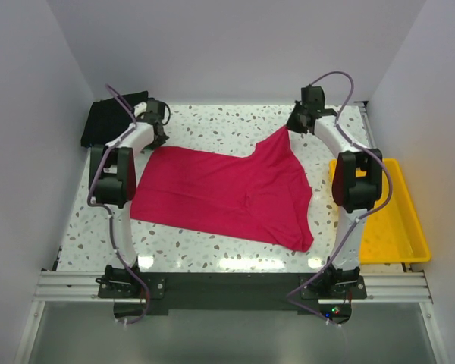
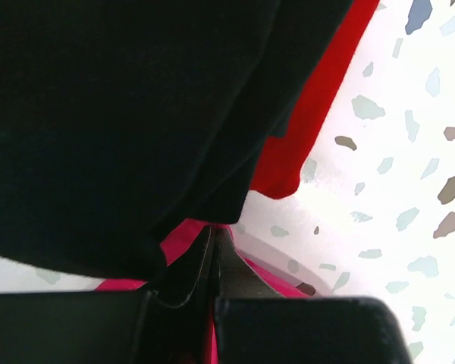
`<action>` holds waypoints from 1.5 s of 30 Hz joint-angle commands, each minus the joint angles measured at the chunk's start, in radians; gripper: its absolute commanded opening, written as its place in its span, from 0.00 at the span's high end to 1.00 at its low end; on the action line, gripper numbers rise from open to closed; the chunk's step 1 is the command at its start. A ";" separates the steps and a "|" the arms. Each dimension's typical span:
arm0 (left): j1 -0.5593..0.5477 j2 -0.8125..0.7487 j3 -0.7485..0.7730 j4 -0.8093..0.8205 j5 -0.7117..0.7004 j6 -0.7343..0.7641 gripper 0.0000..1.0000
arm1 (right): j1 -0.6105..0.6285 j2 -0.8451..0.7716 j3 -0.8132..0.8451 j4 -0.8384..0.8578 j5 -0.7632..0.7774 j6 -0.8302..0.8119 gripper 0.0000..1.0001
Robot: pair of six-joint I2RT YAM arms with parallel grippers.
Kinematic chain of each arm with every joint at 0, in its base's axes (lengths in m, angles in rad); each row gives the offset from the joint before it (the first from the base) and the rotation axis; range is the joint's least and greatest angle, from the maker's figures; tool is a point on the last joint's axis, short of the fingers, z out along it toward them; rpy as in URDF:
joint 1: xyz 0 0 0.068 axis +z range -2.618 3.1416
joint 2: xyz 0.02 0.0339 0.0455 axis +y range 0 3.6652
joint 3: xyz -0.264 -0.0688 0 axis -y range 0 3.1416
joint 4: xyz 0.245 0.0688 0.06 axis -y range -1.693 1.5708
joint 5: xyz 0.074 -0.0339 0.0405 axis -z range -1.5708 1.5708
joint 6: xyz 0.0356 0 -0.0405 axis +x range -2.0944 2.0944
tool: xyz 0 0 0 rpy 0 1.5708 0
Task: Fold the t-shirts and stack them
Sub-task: Fold the tshirt
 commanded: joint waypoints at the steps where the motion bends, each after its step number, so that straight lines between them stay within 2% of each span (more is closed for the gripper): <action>1: 0.020 -0.078 -0.018 0.049 0.010 0.009 1.00 | -0.005 -0.087 -0.027 0.028 -0.009 -0.021 1.00; 16: 0.052 -0.160 -0.096 0.072 0.089 -0.035 1.00 | -0.004 -0.331 -0.271 0.046 -0.004 -0.020 1.00; 21: 0.064 -0.232 -0.197 0.120 0.105 -0.054 1.00 | -0.004 -0.455 -0.395 0.063 -0.013 0.006 1.00; 28: 0.081 -0.333 -0.315 0.169 0.114 -0.091 1.00 | -0.004 -0.662 -0.649 0.097 -0.061 0.081 1.00; 33: 0.098 -0.425 -0.453 0.233 0.132 -0.127 1.00 | 0.010 -0.811 -0.797 0.100 -0.091 0.125 1.00; 38: 0.104 -0.479 -0.556 0.287 0.145 -0.147 1.00 | 0.039 -0.938 -0.866 0.054 -0.096 0.106 1.00; 44: 0.107 -0.555 -0.654 0.321 0.148 -0.161 1.00 | 0.050 -1.017 -0.941 -0.003 -0.108 0.094 1.00; 45: 0.134 -0.575 -0.664 0.321 0.148 -0.160 1.00 | 0.052 -1.040 -0.949 -0.015 -0.110 0.094 1.00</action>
